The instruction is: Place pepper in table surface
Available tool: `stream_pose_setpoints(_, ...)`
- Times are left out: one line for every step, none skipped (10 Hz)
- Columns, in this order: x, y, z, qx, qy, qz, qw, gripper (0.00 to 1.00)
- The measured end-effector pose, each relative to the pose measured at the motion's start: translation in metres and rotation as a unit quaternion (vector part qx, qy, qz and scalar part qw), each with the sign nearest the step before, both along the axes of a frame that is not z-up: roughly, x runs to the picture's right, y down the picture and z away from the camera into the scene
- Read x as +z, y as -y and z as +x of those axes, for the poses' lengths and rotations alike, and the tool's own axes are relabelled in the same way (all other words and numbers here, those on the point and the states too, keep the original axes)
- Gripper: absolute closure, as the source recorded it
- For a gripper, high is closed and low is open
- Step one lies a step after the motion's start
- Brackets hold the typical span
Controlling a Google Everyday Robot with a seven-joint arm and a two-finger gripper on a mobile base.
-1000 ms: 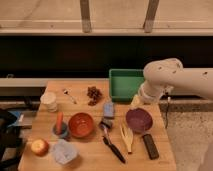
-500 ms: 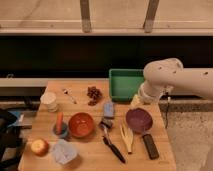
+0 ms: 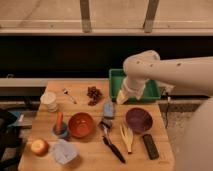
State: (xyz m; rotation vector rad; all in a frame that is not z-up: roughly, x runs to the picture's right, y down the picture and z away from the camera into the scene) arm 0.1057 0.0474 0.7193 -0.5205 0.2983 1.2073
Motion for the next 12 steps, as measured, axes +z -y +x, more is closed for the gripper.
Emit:
stream_pose_setpoints(0.005, 0.003, -0.026, -0.021, 0.013, -0.005, 0.9997, 0.33)
stream_pose_setpoints(0.008, 0.005, -0.046, -0.038, 0.024, -0.009, 0.9989, 0.33)
stream_pose_setpoints(0.011, 0.004, -0.077, -0.067, 0.043, -0.015, 0.9967, 0.33)
stream_pose_setpoints(0.014, 0.002, -0.107, -0.09, 0.062, -0.022, 0.9937, 0.33)
stream_pose_setpoints(0.016, 0.0, -0.135, -0.111, 0.081, -0.028, 0.9902, 0.33)
stream_pose_setpoints(0.016, -0.002, -0.157, -0.126, 0.096, -0.033, 0.9869, 0.33)
stream_pose_setpoints(0.015, -0.006, -0.187, -0.146, 0.118, -0.039, 0.9815, 0.33)
stream_pose_setpoints(0.009, -0.013, -0.219, -0.166, 0.141, -0.042, 0.975, 0.33)
stream_pose_setpoints(0.009, -0.014, -0.222, -0.168, 0.144, -0.044, 0.9742, 0.33)
stream_pose_setpoints(0.009, -0.013, -0.218, -0.169, 0.141, -0.042, 0.9746, 0.33)
stream_pose_setpoints(0.009, -0.014, -0.219, -0.17, 0.141, -0.043, 0.9744, 0.33)
stream_pose_setpoints(0.009, -0.014, -0.22, -0.171, 0.141, -0.044, 0.9741, 0.33)
